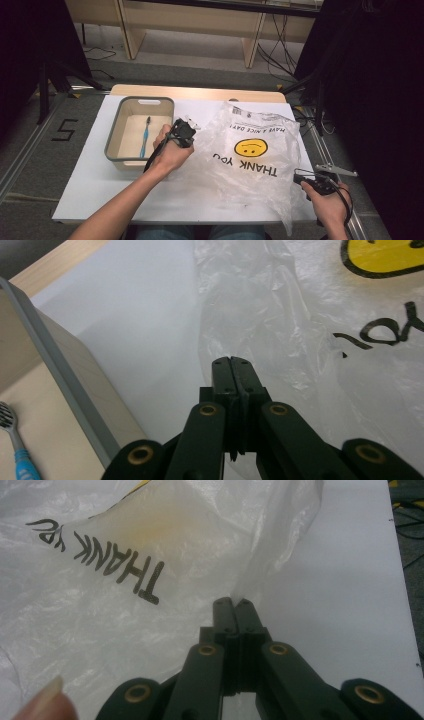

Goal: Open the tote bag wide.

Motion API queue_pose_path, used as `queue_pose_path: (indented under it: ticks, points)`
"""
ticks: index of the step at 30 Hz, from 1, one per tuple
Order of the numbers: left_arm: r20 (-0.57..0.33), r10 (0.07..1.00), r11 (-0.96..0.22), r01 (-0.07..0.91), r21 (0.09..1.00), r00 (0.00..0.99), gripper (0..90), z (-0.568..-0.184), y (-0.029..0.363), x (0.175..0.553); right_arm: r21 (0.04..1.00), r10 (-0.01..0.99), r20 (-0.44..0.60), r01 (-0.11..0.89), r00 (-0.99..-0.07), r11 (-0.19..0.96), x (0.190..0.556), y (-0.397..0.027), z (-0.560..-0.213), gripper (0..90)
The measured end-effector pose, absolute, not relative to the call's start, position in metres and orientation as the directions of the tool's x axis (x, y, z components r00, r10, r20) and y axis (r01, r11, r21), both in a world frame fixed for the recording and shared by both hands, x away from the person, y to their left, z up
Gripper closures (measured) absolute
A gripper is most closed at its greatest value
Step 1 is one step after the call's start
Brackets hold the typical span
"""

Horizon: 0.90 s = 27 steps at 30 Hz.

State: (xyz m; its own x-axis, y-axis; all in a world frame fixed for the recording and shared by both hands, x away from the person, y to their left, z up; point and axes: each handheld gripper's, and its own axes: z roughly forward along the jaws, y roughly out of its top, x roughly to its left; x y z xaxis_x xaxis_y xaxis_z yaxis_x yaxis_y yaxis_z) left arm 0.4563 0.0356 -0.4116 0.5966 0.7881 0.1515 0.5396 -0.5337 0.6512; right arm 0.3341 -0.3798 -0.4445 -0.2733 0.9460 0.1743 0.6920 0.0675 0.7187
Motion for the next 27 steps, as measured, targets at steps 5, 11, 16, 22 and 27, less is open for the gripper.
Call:
queue_pose_path:
  ticks: [5, 11, 16, 22, 27]
  points:
    - [0.159, 0.798, -0.527, 0.546, 0.651, 0.581, 89.8, -0.415, 0.029, 0.470, 0.715, 0.946, 0.176, 0.696, -0.271, 0.066, 0.335, -0.379, -0.446, 90.0]
    - [0.170, 0.807, -0.527, 0.558, 0.641, 0.566, 89.7, -0.419, 0.026, 0.483, 0.695, 0.943, 0.184, 0.715, -0.278, 0.075, 0.336, -0.376, -0.450, 90.0]
    - [0.178, 0.818, -0.515, 0.559, 0.650, 0.547, 89.7, -0.419, 0.024, 0.491, 0.674, 0.939, 0.196, 0.734, -0.284, 0.082, 0.337, -0.375, -0.453, 90.0]
    - [0.183, 0.821, -0.508, 0.547, 0.665, 0.541, 89.5, -0.415, 0.020, 0.494, 0.644, 0.932, 0.197, 0.757, -0.303, 0.109, 0.336, -0.372, -0.454, 88.3]
    - [0.208, 0.817, -0.513, 0.513, 0.688, 0.538, 81.2, -0.414, 0.019, 0.493, 0.620, 0.922, 0.199, 0.771, -0.334, 0.146, 0.335, -0.368, -0.455, 83.3]
